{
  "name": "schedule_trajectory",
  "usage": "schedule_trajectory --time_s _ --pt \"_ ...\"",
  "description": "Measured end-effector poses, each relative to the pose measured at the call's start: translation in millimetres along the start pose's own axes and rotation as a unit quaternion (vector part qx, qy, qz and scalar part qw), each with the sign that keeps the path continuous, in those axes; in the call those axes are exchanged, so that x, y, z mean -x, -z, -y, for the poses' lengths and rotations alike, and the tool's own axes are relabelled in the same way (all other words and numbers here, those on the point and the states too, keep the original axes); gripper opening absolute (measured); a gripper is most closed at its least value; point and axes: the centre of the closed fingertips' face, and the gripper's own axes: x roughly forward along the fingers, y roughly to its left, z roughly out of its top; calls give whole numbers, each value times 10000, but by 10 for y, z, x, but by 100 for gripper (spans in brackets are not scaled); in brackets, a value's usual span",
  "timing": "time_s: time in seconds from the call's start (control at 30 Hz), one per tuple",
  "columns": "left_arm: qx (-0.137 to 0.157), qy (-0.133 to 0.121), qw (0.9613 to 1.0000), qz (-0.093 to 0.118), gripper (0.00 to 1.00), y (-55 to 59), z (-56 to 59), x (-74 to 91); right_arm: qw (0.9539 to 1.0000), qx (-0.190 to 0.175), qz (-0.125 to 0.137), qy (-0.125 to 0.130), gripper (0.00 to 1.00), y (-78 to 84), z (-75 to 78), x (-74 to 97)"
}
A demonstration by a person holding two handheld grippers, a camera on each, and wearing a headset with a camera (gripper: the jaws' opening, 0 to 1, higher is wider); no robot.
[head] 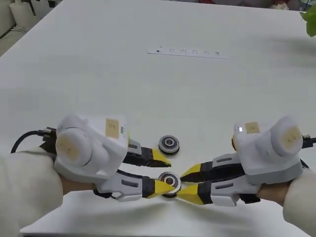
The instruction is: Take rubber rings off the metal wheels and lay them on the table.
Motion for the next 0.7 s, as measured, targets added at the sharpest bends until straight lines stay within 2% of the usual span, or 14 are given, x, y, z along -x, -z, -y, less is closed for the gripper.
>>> schedule_trajectory --time_s 0.2,0.4,0.7 --pt "25 5 9999 -114 19 77 2 -22 10000 43 -28 5 14 14 6 -7" --pt "115 72 9999 -87 15 80 29 -27 10000 55 -39 13 12 23 2 -6" --pt "174 85 9998 -71 15 90 35 -17 9999 100 -52 17 10 25 4 -8"
